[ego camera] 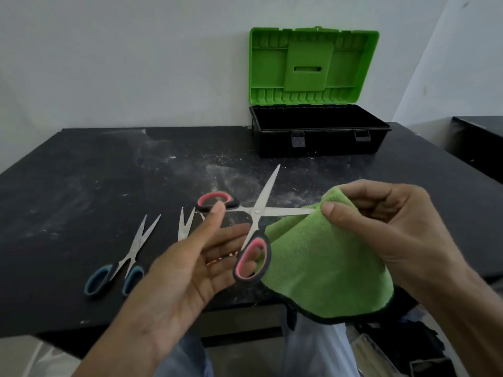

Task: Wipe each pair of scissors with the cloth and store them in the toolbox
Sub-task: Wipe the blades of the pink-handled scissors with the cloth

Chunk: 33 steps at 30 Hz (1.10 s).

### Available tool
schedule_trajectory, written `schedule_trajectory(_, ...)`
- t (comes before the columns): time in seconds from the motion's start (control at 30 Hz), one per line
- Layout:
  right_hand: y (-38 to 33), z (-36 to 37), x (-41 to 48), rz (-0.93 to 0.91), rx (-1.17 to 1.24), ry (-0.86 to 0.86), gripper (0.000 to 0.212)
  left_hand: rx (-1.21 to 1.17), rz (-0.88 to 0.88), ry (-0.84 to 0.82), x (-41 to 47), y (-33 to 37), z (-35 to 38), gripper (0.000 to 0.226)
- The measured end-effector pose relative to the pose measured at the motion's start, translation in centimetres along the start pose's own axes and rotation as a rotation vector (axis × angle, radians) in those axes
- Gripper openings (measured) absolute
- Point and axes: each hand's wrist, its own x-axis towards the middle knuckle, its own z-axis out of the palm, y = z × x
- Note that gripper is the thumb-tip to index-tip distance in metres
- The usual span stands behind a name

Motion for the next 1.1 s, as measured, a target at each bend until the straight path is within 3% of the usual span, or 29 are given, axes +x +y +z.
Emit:
schedule_trajectory(0.1, 0.2, 0.2, -0.1, -0.086, -0.123, -0.013, 0.012, 0.131, 0.079, -0.004, 0.0, 0.0, 0.3, 0.04)
schedule_trajectory(0.27, 0.2, 0.0, -0.1, -0.119, -0.128, -0.059, 0.011, 0.188, 0.198, 0.056, 0.3, -0.1, 0.2, 0.038)
schedule_trajectory(0.47, 0.4, -0.3, 0.0, -0.186, -0.165, -0.094, 0.015, 0.08, 0.081, -0.01, 0.5, -0.5, 0.3, 0.029)
schedule_trajectory(0.67, 0.6, -0.3, -0.2, -0.295, -0.252, -0.115, 0.013, 0.17, 0.085, -0.039, 0.6, -0.9, 0.1, 0.029)
schedule_trajectory(0.87, 0.1, -0.6, -0.1, -0.263, -0.185, -0.151, 0.015, 0.26, 0.374, 0.051, -0.1, -0.4, 0.3, 0.023)
schedule_trajectory(1.1, -0.4, -1.3, 0.8, -0.142, 0.024, -0.134, 0.026, 0.558, 0.777, 0.106, -1.0, 0.7, 0.5, 0.014)
